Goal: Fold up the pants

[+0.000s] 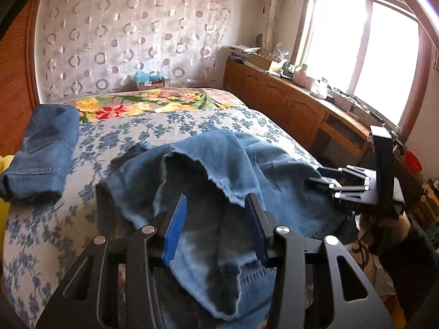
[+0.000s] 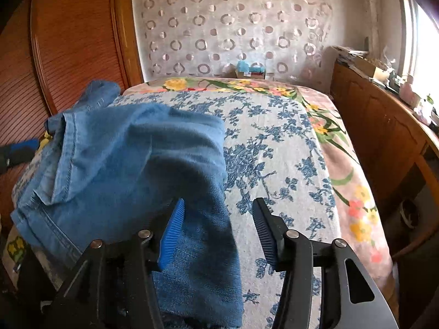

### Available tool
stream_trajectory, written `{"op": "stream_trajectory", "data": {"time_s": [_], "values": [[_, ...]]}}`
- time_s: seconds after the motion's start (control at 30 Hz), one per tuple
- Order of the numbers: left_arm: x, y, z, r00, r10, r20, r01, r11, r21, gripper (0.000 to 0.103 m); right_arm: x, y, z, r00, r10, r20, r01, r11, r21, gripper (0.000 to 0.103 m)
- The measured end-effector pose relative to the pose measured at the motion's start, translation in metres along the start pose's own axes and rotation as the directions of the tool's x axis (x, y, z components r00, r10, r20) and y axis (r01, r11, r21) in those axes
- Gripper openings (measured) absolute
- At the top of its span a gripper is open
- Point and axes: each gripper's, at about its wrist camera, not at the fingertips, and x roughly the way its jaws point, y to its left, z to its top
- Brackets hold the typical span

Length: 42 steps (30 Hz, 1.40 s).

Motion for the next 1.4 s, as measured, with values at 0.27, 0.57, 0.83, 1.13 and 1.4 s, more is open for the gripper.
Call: {"op": "stream_trajectory", "data": {"time_s": [0.27,0.57,0.83,1.13,1.4], "values": [[0.036,-0.005,0.014,0.996,0.012,-0.083,-0.012,1.000,-0.002,0.036,0.016,0.001,-0.005,0.999,0.025,-0.029,-0.024,0.999,0.040,0.060],[0.033,-0.005,0.026,0.995,0.078,-0.065,-0.075,0.996,0.058,0.006,0.020,-0.003,-0.011,0.999,0.038,-0.020,-0.036,0.996,0.084,0.063],[0.013,0.045,0.046,0.988,0.152,-0.021,-0.152,0.988,0.002,0.005,0.013,0.005,-0.013,1.000,0.021,-0.014,-0.020,0.996,0.086,0.063],[0.018,0.059,0.037,0.984,0.172,-0.055,-0.173,0.985,-0.015,0.020,0.012,0.010,-0.015,1.000,0.015,-0.012,-0.014,0.996,0.091,0.063],[-0.002,0.045,0.016,0.989,0.146,-0.034,-0.146,0.989,0.006,0.056,0.010,0.013,-0.016,1.000,0.003,-0.010,-0.002,0.996,0.093,0.063]]}}
